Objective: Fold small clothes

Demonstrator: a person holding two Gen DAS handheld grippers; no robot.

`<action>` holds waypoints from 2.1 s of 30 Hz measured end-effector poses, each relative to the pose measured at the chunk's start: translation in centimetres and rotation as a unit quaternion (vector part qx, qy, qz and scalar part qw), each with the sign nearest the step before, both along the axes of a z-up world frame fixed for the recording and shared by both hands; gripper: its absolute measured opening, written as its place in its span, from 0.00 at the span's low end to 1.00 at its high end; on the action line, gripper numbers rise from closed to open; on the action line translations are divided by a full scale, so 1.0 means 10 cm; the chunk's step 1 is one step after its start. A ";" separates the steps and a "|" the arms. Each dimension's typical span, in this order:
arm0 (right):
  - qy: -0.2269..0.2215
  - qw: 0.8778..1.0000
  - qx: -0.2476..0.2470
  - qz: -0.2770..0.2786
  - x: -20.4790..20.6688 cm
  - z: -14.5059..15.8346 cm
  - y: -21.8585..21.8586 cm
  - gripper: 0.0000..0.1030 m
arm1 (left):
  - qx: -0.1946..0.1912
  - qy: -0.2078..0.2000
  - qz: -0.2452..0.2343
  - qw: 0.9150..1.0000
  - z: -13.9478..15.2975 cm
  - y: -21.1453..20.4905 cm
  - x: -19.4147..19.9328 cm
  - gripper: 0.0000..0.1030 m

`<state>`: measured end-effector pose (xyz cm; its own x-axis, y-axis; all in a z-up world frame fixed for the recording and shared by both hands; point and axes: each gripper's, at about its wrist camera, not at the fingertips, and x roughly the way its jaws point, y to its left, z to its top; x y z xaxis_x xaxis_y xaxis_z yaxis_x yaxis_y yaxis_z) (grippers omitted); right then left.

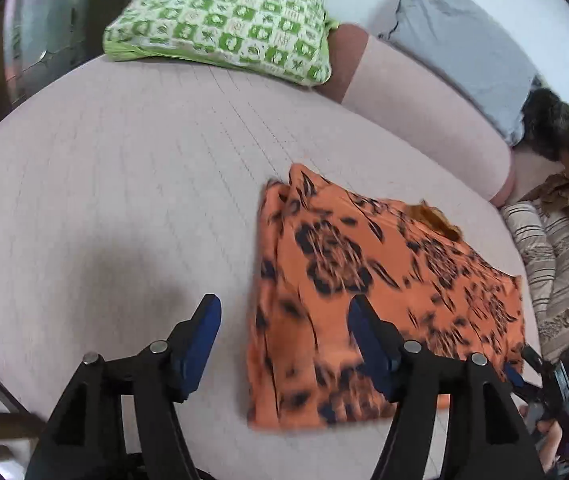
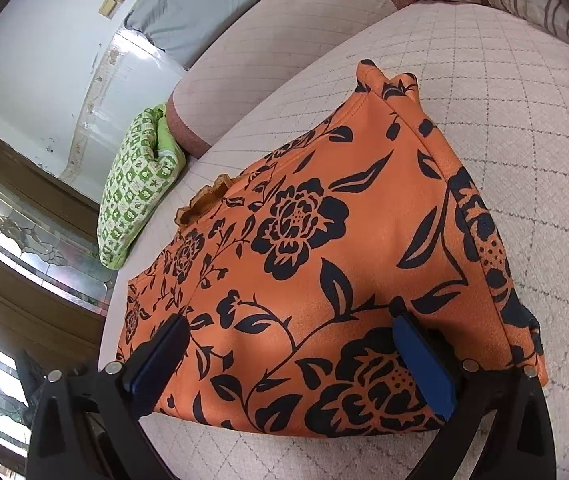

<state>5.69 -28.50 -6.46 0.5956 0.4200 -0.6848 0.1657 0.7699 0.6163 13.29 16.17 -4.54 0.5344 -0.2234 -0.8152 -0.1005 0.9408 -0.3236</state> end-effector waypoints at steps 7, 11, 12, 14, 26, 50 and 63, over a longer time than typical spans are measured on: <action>0.000 1.000 0.002 0.002 0.00 0.00 0.00 0.99 | -0.031 0.078 -0.011 0.996 -0.48 -0.02 0.91 0.33; -0.001 1.000 -0.004 0.005 0.01 0.00 0.02 0.99 | -0.006 0.029 -0.045 0.999 -0.28 -0.16 0.89 0.11; -0.001 1.000 -0.008 0.007 0.02 0.01 0.03 1.00 | 0.017 -0.010 -0.051 0.998 -0.14 -0.22 0.79 0.11; -0.001 1.000 -0.016 0.009 0.02 0.01 0.05 1.00 | 0.018 -0.028 -0.034 0.999 -0.14 -0.21 0.70 0.11; -0.005 1.000 -0.023 0.014 0.03 0.01 0.10 1.00 | 0.011 0.012 -0.026 1.000 -0.30 -0.11 0.91 0.62; -0.063 0.997 0.046 0.014 0.03 0.46 -0.07 1.00 | 0.058 -0.049 -0.080 0.994 0.11 -0.37 0.26 0.46; -0.029 0.989 0.148 -0.005 0.84 0.34 -0.53 0.98 | 0.123 -0.024 -0.098 0.987 -0.29 -0.63 0.17 0.52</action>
<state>14.06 -33.81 -3.06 0.6355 0.5905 -0.4974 0.1306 0.5528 0.8230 15.03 9.84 -7.45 0.5403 -0.1252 -0.8321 0.1005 0.9914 -0.0839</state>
